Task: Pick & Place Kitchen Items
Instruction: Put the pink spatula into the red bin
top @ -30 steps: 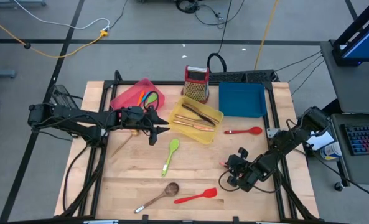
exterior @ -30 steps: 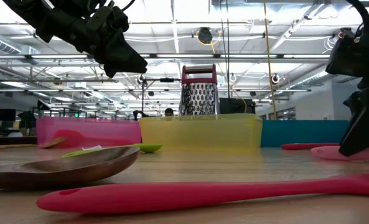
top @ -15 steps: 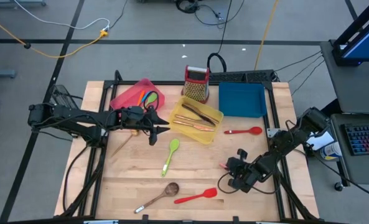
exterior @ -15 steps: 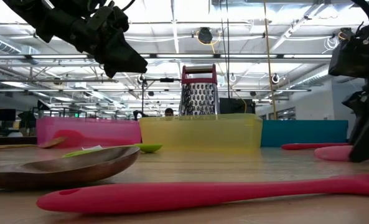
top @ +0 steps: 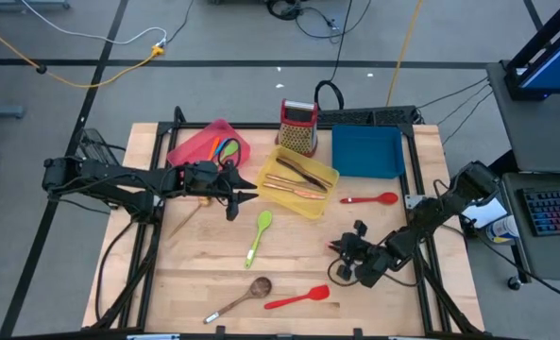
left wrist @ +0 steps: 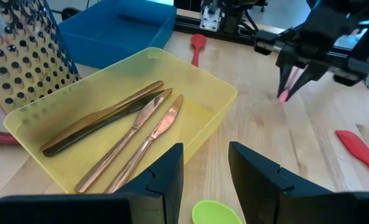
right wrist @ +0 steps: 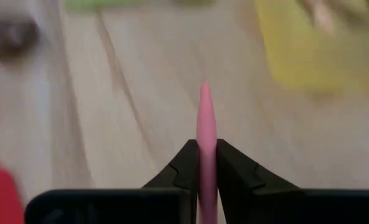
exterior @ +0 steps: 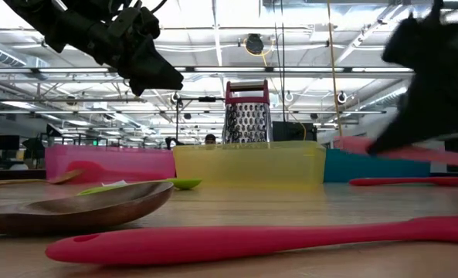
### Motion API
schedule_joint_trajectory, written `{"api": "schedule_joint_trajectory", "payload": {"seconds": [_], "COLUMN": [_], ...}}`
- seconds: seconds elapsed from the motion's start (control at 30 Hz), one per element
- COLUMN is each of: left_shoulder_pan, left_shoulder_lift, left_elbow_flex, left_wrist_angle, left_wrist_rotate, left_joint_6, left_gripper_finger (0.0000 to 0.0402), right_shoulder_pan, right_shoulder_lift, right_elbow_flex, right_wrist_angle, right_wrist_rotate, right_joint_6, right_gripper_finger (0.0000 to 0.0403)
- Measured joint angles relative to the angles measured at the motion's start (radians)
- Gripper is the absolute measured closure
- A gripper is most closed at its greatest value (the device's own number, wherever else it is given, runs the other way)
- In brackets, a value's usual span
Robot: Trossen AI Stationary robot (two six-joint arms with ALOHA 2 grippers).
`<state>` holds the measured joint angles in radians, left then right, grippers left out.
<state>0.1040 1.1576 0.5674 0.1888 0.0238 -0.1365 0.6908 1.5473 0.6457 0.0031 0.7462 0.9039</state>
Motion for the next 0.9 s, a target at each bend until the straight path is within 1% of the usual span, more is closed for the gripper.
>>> {"api": "schedule_joint_trajectory", "payload": {"seconds": [0.1, 0.37, 0.53, 0.63, 0.7, 0.8, 0.9], "left_shoulder_pan": [-0.002, -0.022, -0.047, -0.062, -0.076, -0.096, -0.108], "left_shoulder_lift": [0.000, 0.000, 0.000, 0.001, 0.012, 0.043, 0.111], "left_elbow_flex": [0.000, 0.000, 0.000, 0.000, 0.000, 0.001, 0.001], "left_wrist_angle": [0.006, 0.052, 0.057, 0.079, 0.136, 0.245, 0.424], "left_wrist_rotate": [0.000, 0.002, 0.001, 0.001, 0.001, 0.001, 0.001], "left_joint_6": [0.018, 0.056, 0.065, 0.090, 0.111, 0.161, 0.220], "left_gripper_finger": [0.0268, 0.0268, 0.0268, 0.0268, 0.0268, 0.0268, 0.0268], "right_shoulder_pan": [-0.036, -0.174, -0.245, -0.283, -0.313, -0.361, -0.408], "right_shoulder_lift": [-0.008, -0.019, -0.018, -0.019, -0.019, -0.019, -0.019], "right_elbow_flex": [-0.001, 0.000, 0.001, 0.001, 0.001, 0.001, 0.001], "right_wrist_angle": [0.136, 0.654, 0.882, 1.012, 1.100, 1.198, 1.257], "right_wrist_rotate": [0.058, 0.050, -0.076, -0.103, -0.135, -0.270, -0.413], "right_joint_6": [-0.157, -0.707, -0.926, -1.024, -1.083, -1.124, -1.126], "right_gripper_finger": [0.0374, 0.0372, 0.0371, 0.0371, 0.0370, 0.0369, 0.0370]}}
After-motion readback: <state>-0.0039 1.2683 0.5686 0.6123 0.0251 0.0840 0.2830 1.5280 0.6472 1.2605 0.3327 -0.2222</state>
